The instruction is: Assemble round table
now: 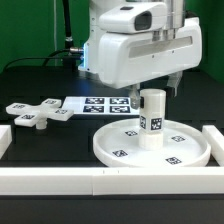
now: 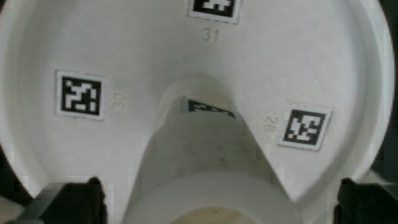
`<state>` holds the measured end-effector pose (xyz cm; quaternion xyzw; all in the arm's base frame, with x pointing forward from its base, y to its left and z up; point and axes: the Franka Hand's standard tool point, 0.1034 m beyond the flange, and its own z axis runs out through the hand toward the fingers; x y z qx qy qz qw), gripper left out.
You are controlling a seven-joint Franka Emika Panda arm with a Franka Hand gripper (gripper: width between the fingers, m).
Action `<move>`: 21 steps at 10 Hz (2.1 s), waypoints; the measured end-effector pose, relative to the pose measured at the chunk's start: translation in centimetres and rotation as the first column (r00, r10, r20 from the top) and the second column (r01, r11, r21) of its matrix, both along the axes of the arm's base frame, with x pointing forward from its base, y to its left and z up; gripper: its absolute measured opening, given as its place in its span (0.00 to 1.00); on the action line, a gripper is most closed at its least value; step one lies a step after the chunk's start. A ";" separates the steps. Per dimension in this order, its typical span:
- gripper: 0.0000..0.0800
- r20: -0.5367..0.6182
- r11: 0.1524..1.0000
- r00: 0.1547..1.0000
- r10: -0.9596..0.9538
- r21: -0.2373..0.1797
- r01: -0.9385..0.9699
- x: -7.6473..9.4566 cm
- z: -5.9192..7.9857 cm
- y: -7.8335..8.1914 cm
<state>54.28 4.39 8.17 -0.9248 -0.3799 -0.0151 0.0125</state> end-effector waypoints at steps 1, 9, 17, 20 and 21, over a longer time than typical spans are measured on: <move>0.81 0.005 0.994 0.994 0.110 -0.015 -0.110 0.0 0.0 0.2; 0.81 -0.012 0.800 0.803 0.596 -0.067 -0.596 0.0 -0.3 0.1; 0.50 -0.034 0.620 0.624 0.781 -0.088 -0.780 0.2 -0.2 -0.2; 0.50 -0.032 0.648 0.652 0.757 -0.088 -0.756 0.1 -0.2 -0.2; 0.50 -0.033 0.747 0.751 0.660 -0.082 -0.660 0.0 -0.3 -0.2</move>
Offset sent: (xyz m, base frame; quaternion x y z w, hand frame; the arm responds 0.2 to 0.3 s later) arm 0.0000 0.0000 0.0000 0.0000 0.0000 -0.1938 0.9810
